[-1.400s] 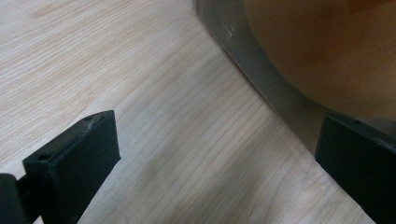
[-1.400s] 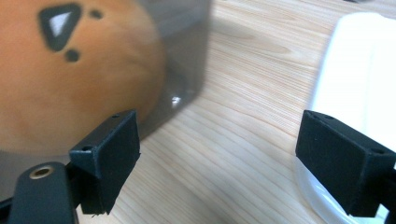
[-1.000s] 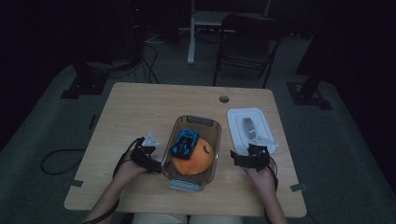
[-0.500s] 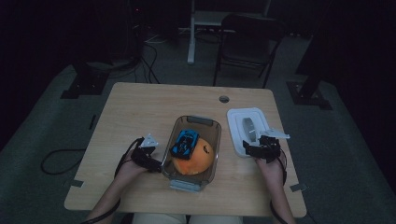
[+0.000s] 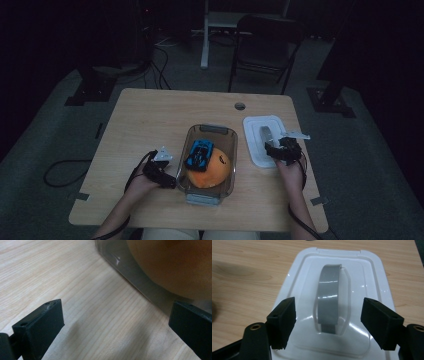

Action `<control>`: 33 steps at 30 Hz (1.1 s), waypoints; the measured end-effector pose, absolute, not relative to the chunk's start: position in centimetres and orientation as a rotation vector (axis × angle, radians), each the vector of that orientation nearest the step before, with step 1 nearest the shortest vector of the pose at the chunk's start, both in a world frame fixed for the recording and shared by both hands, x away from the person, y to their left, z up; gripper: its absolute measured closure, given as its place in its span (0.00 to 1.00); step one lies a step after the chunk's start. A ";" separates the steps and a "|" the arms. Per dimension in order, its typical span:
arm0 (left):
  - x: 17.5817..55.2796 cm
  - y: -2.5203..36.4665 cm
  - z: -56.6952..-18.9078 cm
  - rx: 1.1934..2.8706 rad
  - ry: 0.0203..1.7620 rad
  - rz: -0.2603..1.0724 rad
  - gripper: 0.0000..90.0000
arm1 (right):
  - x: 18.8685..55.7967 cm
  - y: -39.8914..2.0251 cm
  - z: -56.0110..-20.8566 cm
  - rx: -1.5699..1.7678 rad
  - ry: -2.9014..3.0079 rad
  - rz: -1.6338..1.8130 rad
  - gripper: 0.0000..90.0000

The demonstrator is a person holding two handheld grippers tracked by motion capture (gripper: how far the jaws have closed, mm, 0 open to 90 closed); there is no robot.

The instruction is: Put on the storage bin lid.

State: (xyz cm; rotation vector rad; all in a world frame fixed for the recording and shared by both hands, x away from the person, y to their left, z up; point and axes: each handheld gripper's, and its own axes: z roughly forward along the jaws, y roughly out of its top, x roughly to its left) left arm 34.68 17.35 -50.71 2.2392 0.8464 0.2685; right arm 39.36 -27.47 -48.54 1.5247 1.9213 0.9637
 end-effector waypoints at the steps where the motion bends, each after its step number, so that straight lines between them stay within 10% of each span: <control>1: 34.6 17.2 -50.8 2.240 0.851 0.265 0.00 | 39.7 -27.5 -48.7 1.531 1.921 0.951 0.34; 10: 34.3 16.6 -51.0 2.240 0.831 0.261 0.00 | 41.7 -27.1 -50.1 1.560 1.979 0.888 0.50; 14: 34.2 16.1 -50.9 2.249 0.814 0.264 0.00 | 42.0 -27.0 -50.0 1.552 2.009 0.846 0.74; 33: 33.7 13.9 -50.5 2.251 0.749 0.262 0.00 | 35.4 -27.3 -44.1 1.479 1.902 0.966 0.75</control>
